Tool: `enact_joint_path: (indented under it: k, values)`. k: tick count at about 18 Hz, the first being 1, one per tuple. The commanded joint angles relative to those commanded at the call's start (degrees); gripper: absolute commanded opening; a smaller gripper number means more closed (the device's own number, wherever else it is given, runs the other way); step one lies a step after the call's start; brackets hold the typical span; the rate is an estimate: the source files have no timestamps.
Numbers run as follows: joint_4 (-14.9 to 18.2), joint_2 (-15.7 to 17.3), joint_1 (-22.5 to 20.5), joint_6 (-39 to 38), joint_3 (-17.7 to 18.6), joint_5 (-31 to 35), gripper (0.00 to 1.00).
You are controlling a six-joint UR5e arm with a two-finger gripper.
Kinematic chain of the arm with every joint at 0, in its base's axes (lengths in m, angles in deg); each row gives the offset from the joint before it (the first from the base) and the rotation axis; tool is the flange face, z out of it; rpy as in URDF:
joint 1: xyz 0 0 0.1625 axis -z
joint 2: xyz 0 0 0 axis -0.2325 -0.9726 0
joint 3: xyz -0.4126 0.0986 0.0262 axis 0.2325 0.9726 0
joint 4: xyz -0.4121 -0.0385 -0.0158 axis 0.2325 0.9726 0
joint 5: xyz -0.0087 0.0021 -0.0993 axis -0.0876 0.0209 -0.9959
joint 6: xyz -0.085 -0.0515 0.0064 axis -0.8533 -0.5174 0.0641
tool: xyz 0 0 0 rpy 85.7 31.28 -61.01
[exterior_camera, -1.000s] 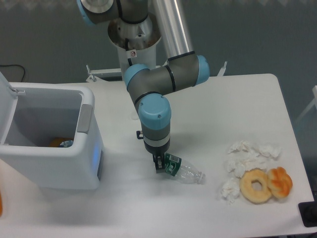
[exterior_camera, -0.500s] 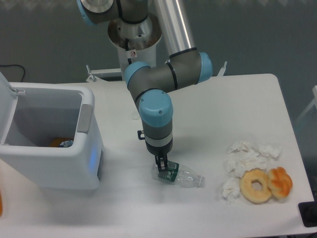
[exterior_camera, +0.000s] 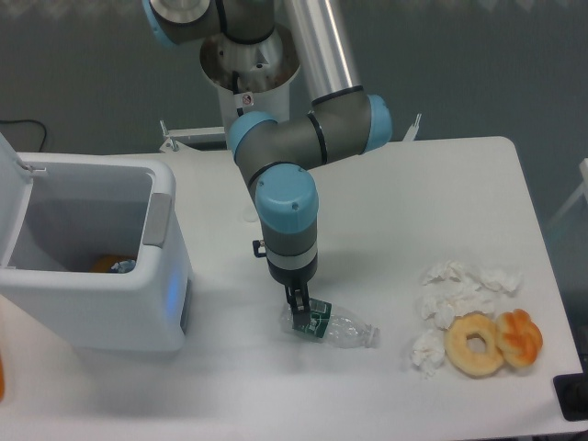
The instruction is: Pick up the plastic bottle
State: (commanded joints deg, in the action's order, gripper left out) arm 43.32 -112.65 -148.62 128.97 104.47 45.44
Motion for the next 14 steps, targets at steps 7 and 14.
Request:
enact_joint_path:
  k: [7,14]
  values:
    - [-0.18,-1.76,0.00,-0.53,-0.18,-0.09,1.00]
    - [-0.26,-1.76,0.00,-7.36,-2.64,-0.27,1.00]
